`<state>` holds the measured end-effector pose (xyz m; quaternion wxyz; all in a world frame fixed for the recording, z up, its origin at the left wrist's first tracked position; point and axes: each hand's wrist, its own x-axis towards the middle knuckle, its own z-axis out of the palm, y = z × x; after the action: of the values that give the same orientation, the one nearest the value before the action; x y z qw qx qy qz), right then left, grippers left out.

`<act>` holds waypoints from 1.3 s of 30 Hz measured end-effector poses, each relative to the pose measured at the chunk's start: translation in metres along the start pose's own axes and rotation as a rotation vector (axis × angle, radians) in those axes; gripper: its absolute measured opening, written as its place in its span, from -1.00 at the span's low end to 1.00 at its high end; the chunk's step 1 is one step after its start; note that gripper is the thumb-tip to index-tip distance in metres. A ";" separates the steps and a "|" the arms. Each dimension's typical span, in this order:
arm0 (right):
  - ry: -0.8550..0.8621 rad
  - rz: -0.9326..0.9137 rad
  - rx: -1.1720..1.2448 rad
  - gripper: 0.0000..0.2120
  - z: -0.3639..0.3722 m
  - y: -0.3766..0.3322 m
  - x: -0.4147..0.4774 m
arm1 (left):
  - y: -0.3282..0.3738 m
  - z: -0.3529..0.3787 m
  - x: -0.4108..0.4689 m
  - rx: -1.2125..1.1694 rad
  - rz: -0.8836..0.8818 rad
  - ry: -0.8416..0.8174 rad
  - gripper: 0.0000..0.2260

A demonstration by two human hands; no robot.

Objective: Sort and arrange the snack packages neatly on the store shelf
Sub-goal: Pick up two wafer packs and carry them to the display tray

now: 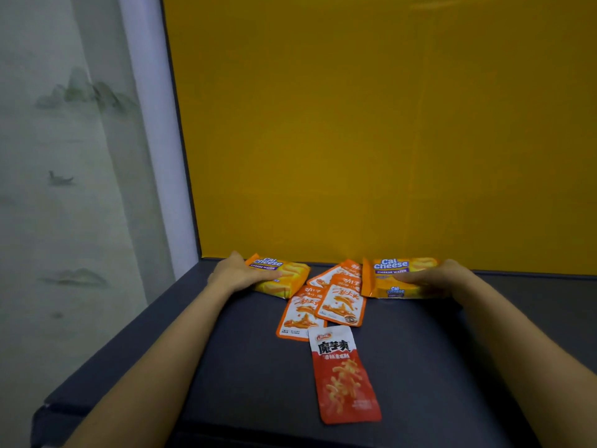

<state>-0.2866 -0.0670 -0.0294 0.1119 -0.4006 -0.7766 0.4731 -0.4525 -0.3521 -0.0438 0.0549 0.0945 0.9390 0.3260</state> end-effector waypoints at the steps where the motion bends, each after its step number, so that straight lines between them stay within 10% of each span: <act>1: 0.019 -0.005 0.022 -0.21 -0.001 0.002 -0.002 | 0.001 0.000 0.003 -0.050 0.000 -0.015 -0.07; 10: 0.040 -0.041 0.392 -0.70 -0.007 0.017 -0.030 | 0.010 -0.007 0.005 -0.171 -0.022 -0.242 -0.11; 17: 0.150 -0.126 0.466 -0.40 -0.005 0.024 -0.044 | 0.007 -0.012 -0.001 -0.361 0.030 -0.228 -0.49; 24: 0.152 -0.165 0.605 -0.59 -0.014 0.032 -0.071 | 0.013 -0.033 -0.024 -0.713 0.078 -0.192 -0.85; 39: 0.317 -0.066 0.699 -0.84 -0.215 0.158 -0.173 | 0.184 0.064 -0.172 -0.919 0.329 -0.532 -0.91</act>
<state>0.0272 -0.0178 -0.0109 0.3753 -0.3813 -0.5542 0.6376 -0.2485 -0.2085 0.0276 0.2738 0.2854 0.6269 0.6713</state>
